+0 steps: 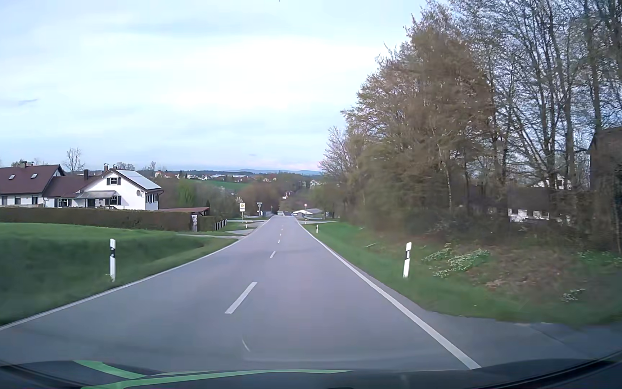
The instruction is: Follow the waypoints while adhering to traffic rules and regulations
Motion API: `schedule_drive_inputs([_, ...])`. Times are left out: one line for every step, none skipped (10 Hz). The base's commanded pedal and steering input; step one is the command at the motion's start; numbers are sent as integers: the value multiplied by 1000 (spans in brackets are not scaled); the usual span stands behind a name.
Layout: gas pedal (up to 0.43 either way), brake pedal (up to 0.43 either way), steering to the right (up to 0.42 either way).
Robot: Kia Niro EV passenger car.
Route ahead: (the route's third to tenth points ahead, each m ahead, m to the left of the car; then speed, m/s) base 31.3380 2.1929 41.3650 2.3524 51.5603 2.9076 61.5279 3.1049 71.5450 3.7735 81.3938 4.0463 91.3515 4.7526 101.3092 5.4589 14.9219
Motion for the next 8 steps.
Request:
schedule_drive_inputs([0, 0, -9])
schedule_drive_inputs([0, 0, -9])
schedule_drive_inputs([0, 0, -8])
schedule_drive_inputs([0, 0, -7])
schedule_drive_inputs([0, 0, -6])
schedule_drive_inputs([0, 0, -6])
schedule_drive_inputs([0, 0, -6])
schedule_drive_inputs([0, 0, -5])
